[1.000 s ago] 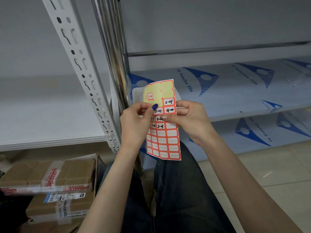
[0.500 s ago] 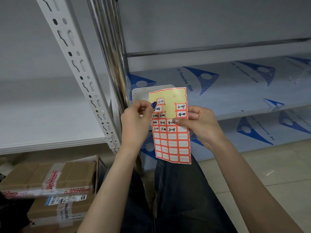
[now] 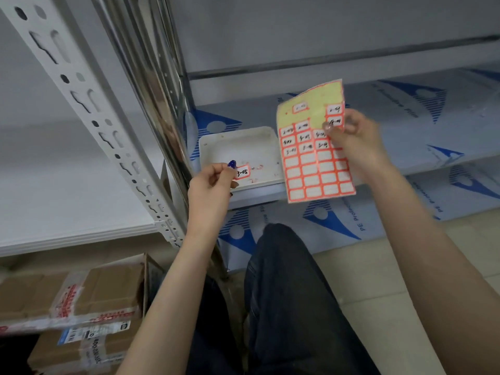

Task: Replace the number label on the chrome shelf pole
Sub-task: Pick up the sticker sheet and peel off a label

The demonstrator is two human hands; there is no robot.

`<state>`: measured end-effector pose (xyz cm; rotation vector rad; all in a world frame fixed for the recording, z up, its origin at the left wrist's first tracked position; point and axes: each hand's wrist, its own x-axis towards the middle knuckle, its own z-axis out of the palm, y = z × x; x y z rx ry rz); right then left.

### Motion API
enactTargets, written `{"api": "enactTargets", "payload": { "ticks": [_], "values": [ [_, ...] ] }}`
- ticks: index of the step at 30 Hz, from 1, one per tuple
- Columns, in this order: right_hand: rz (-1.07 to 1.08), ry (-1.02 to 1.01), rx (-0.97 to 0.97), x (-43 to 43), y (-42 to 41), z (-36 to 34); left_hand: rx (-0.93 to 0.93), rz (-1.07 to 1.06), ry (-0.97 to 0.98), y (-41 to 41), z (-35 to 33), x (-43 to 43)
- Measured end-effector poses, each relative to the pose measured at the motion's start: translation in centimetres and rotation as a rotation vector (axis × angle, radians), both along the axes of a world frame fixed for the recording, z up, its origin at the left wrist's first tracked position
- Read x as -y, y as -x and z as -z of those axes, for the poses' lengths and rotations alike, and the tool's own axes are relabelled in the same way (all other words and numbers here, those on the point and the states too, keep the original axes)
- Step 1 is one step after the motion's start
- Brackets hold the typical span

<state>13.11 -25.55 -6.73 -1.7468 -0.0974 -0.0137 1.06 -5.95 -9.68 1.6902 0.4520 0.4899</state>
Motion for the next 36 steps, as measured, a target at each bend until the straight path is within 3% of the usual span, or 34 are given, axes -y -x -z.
{"api": "enactTargets", "payload": {
  "ticks": [3,6,10,14,21,24,28,33,36],
  "values": [
    [0.063,0.016,-0.033,0.5,-3.6,1.0,-0.026,-0.001,0.033,-0.5,0.3,-0.1],
    [0.088,0.165,-0.079,0.9,-6.5,3.0,-0.05,0.01,0.038,-1.0,0.6,-0.1],
    [0.124,0.4,0.01,1.2,-8.6,5.4,-0.069,0.017,0.022,-1.3,1.1,-0.2],
    [0.111,0.506,0.097,0.9,-10.0,7.2,-0.106,0.021,0.007,-1.1,1.7,-0.2],
    [0.08,1.05,0.338,0.1,-7.6,8.9,-0.112,0.027,0.001,-1.1,2.0,-0.3],
    [-0.019,1.207,0.334,-0.3,-5.8,9.6,-0.117,0.041,0.024,-1.1,1.8,0.1],
    [-0.192,1.191,0.248,-0.8,-5.6,10.5,-0.104,0.07,0.042,-1.0,1.3,0.2],
    [-0.257,1.152,0.178,-0.8,-6.4,10.8,-0.059,0.024,0.069,-0.1,0.6,-1.2],
    [-0.182,0.94,0.209,-1.0,-5.5,10.4,-0.048,0.003,0.092,0.5,0.2,-1.9]
  ]
}}
